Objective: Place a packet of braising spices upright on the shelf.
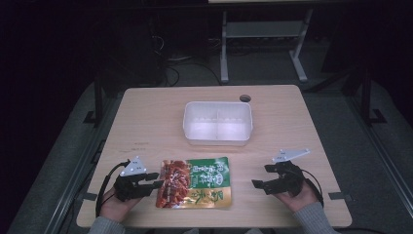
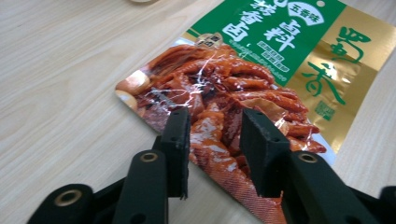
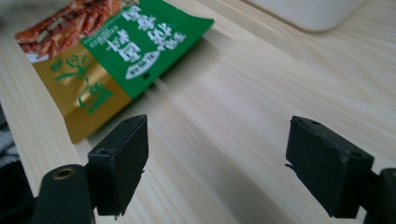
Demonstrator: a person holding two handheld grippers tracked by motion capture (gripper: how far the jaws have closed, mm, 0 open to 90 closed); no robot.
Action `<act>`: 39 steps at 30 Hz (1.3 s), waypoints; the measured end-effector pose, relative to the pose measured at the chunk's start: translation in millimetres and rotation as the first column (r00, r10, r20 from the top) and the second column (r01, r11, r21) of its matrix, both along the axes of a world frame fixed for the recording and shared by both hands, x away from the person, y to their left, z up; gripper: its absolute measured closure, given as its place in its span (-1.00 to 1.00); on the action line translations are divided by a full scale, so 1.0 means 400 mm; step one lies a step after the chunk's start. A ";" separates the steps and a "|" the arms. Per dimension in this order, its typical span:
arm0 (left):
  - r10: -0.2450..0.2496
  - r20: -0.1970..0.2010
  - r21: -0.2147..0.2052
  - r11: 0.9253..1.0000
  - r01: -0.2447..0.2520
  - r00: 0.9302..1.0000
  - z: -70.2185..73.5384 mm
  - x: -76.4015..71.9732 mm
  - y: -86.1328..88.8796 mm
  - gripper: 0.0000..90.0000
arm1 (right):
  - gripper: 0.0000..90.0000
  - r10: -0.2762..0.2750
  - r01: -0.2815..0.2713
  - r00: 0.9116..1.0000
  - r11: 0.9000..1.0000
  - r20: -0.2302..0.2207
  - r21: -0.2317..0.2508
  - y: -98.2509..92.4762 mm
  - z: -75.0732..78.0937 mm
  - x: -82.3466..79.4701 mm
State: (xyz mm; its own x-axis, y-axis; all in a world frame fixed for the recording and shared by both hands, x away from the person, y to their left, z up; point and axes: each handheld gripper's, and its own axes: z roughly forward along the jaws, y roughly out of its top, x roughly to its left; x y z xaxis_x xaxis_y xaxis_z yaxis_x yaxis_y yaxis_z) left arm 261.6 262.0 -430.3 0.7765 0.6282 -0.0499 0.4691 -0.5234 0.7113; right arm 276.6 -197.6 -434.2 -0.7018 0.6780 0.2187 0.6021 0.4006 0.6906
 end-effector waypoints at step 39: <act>-0.082 -0.123 0.111 0.989 0.095 0.989 -0.048 0.024 -0.060 0.85 | -0.08 0.077 -0.078 0.968 0.997 -0.237 0.007 0.215 -0.050 0.096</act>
State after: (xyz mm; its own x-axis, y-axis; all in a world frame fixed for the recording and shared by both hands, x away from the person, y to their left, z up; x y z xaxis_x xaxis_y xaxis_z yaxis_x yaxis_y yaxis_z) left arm 271.0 237.9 -449.6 0.8222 0.5641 -0.0754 0.4944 -0.6423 0.5857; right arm 315.1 -111.6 -454.4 -0.6805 0.6243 0.3837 0.7157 0.4541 0.5306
